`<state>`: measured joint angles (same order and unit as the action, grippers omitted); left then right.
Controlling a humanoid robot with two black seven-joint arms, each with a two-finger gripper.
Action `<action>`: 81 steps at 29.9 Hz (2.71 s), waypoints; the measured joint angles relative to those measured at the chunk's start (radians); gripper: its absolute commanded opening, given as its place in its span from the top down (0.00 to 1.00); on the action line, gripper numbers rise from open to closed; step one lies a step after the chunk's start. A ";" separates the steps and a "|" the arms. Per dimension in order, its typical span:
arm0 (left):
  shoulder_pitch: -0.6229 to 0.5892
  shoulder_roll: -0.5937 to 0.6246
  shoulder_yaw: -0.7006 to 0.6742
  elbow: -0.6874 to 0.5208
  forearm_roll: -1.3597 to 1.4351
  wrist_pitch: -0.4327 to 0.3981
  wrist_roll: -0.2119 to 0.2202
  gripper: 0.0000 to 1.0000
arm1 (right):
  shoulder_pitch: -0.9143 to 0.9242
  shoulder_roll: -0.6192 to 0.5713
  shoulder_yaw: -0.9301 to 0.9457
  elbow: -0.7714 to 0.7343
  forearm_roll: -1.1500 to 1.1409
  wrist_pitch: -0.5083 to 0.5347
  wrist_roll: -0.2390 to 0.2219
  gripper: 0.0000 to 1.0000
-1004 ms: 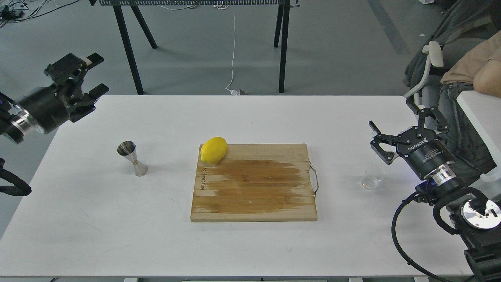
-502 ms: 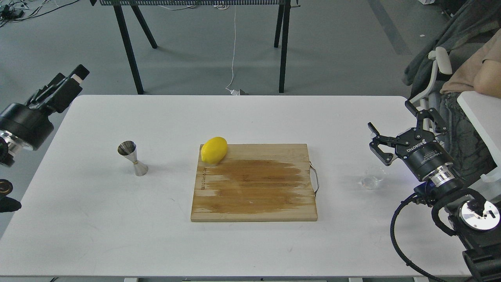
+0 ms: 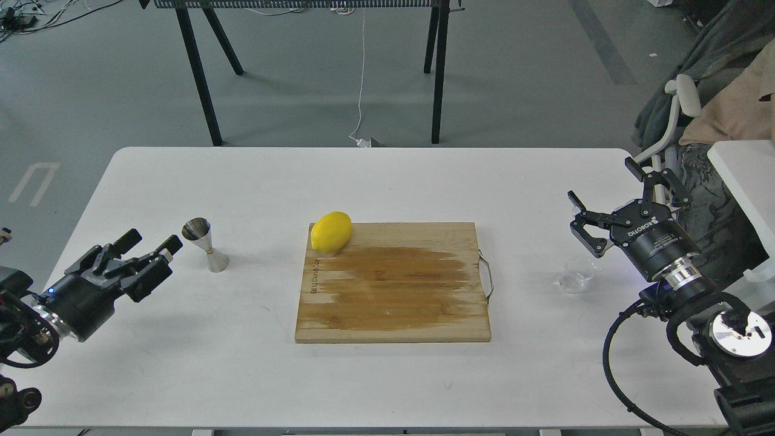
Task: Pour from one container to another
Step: 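Close the left hand fingers around the metal jigger, then lift the jigger with the left hand and carry it over the cutting board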
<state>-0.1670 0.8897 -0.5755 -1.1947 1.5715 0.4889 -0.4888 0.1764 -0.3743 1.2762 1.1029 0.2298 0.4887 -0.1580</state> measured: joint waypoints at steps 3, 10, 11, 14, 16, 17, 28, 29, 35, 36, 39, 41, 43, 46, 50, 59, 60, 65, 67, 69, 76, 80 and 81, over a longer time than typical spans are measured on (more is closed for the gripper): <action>0.007 -0.057 0.000 0.049 0.023 0.000 0.000 0.02 | 0.000 0.000 0.001 0.002 0.000 0.000 0.000 0.01; 0.003 -0.167 0.000 0.156 0.046 0.000 0.000 0.02 | 0.001 0.000 0.002 0.005 0.000 0.000 0.000 0.01; 0.001 -0.179 0.000 0.175 0.052 0.000 0.000 0.02 | 0.001 0.000 0.002 0.005 0.000 0.000 0.000 0.01; -0.004 -0.209 0.000 0.230 0.059 0.000 0.000 0.02 | 0.002 0.000 0.002 0.005 0.000 0.000 0.000 0.01; -0.014 -0.223 0.000 0.257 0.060 0.000 0.000 0.02 | 0.002 0.000 0.002 0.005 0.000 0.000 0.000 0.01; -0.020 -0.230 0.002 0.267 0.060 0.000 0.000 0.02 | 0.002 0.000 0.002 0.004 0.000 0.000 0.000 0.01; -0.088 -0.312 0.014 0.355 0.061 0.000 0.000 0.02 | 0.003 0.000 0.002 0.004 0.000 0.000 0.000 0.01; -0.091 -0.319 0.014 0.360 0.061 0.000 0.000 0.02 | 0.003 0.000 0.002 0.004 0.000 0.000 0.000 0.01; -0.120 -0.363 0.015 0.423 0.061 0.000 0.000 0.02 | 0.003 0.000 0.002 0.008 0.000 0.000 0.000 0.01; -0.124 -0.368 0.016 0.429 0.061 0.000 0.000 0.02 | 0.003 0.000 0.002 0.008 0.000 0.000 0.000 0.01; -0.139 -0.388 0.016 0.455 0.062 0.000 0.000 0.02 | 0.002 0.000 0.002 0.008 0.000 0.000 0.000 0.01; -0.155 -0.404 0.027 0.476 0.062 0.000 0.000 0.03 | 0.003 0.000 0.002 0.008 0.000 0.000 0.000 0.01; -0.172 -0.416 0.046 0.495 0.061 0.000 0.000 0.03 | 0.004 0.000 0.002 0.008 0.000 0.000 0.000 0.01; -0.194 -0.438 0.070 0.526 0.057 0.000 0.000 0.04 | 0.005 0.000 0.002 0.008 0.000 0.000 0.000 0.01; -0.213 -0.466 0.078 0.562 0.056 0.000 0.000 0.06 | 0.006 0.000 0.002 0.008 0.001 0.000 0.000 0.01; -0.256 -0.520 0.080 0.661 0.058 0.000 0.000 0.23 | 0.005 0.000 0.003 0.008 0.002 0.000 0.000 0.01; -0.258 -0.524 0.080 0.670 0.058 0.000 0.000 0.25 | 0.004 0.000 0.003 0.008 0.002 0.000 0.000 0.01; -0.262 -0.538 0.080 0.700 0.060 0.000 0.000 0.35 | 0.004 0.000 0.003 0.008 0.002 0.000 0.000 0.01; -0.262 -0.542 0.080 0.708 0.061 0.000 0.000 0.45 | 0.004 0.000 0.003 0.008 0.002 0.000 0.000 0.01; -0.262 -0.544 0.080 0.717 0.061 0.000 0.000 0.59 | 0.004 0.000 0.003 0.008 0.002 0.000 0.000 0.01; -0.276 -0.558 0.081 0.755 0.061 0.000 0.000 0.88 | 0.002 0.000 0.003 0.008 0.001 0.000 0.000 0.01; -0.280 -0.564 0.079 0.766 0.054 0.000 0.000 0.92 | 0.002 0.000 0.003 0.008 0.001 0.000 0.000 0.01; -0.281 -0.564 0.078 0.766 0.053 0.000 0.000 0.92 | 0.001 0.000 0.003 0.008 0.001 0.000 0.000 0.01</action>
<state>-0.4478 0.3253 -0.4976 -0.4284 1.6243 0.4887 -0.4887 0.1779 -0.3743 1.2794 1.1107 0.2307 0.4887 -0.1578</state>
